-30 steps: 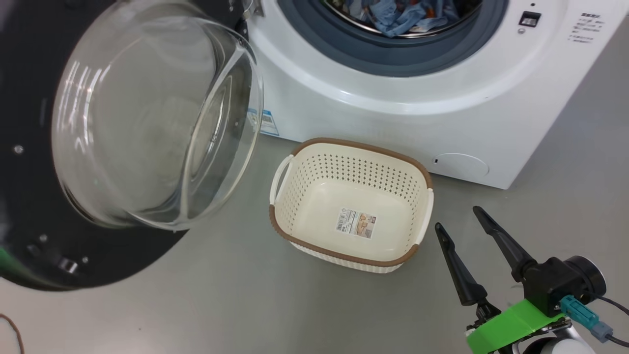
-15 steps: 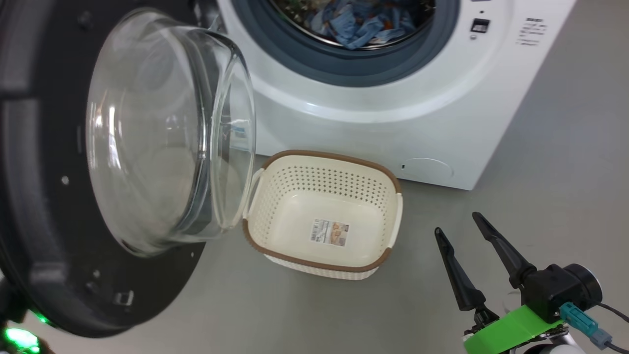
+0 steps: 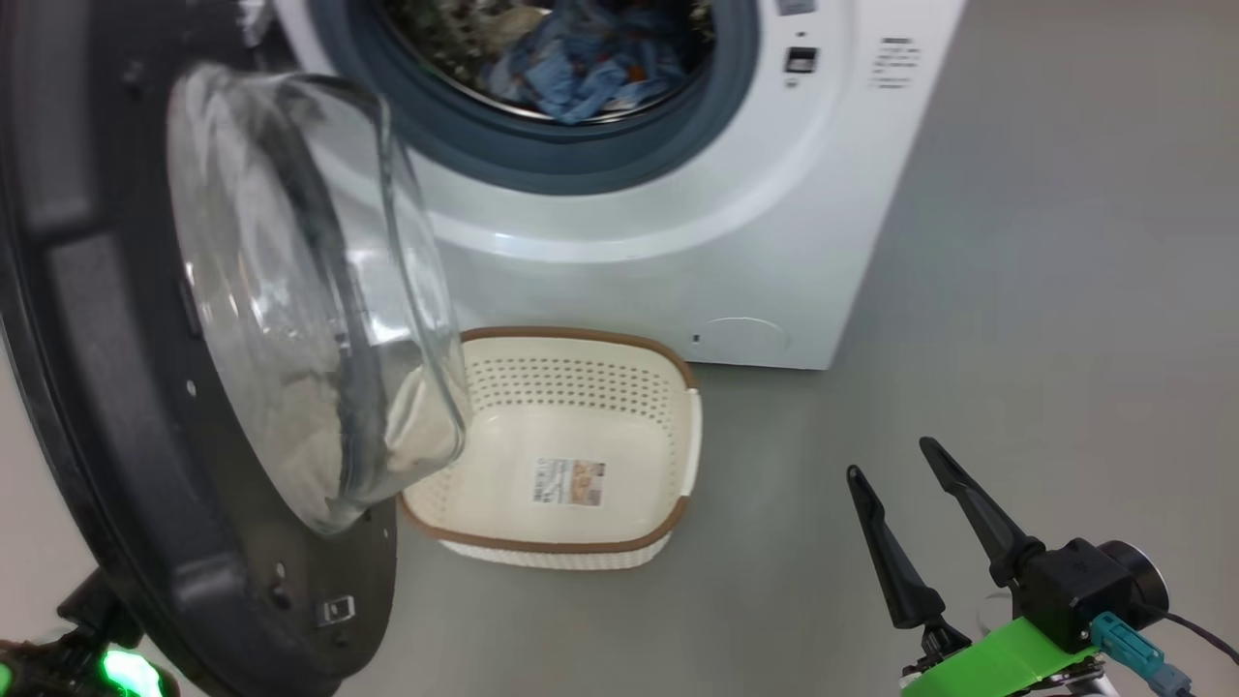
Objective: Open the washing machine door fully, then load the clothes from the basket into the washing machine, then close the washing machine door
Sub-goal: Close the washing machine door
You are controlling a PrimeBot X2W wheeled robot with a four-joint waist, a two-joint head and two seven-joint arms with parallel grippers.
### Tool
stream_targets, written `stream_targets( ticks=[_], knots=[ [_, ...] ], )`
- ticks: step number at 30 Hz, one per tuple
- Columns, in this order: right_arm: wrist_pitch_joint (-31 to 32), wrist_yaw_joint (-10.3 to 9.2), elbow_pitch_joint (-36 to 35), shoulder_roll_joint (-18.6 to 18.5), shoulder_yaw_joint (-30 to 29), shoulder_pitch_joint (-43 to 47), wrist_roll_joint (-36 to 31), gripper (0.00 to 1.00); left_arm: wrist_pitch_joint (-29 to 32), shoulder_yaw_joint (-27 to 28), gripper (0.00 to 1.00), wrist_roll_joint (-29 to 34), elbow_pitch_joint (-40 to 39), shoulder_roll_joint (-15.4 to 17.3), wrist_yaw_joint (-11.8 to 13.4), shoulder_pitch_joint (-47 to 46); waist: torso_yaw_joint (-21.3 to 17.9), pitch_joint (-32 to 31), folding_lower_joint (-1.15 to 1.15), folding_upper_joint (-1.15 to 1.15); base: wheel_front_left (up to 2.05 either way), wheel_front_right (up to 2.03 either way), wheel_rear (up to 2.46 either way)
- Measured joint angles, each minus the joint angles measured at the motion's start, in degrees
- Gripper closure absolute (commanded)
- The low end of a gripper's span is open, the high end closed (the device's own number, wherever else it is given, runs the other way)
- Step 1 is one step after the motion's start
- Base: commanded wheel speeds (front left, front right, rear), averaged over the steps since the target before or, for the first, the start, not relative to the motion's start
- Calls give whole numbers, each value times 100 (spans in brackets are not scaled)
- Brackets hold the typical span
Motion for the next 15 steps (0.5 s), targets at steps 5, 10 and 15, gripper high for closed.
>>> stream_targets(
  ticks=[5, 10, 15],
  knots=[
    [-62, 0, 57, 27, -20, 1, 0, 0, 3, -76, 100, 0, -102, -77, 53, 75, -329, -13, 0, 0, 0, 0, 0],
    [-114, 0, 118, 54, -11, 1, 0, 0, 0, -196, 100, -1, -101, -229, 79, 69, -637, -9, 0, 0, 0, 0, 0],
    [-172, 0, 175, 101, -1, -1, 15, 0, -63, -278, 100, 11, 20, -386, 114, -75, -921, 21, 0, 0, 0, 0, 0]
  ],
)
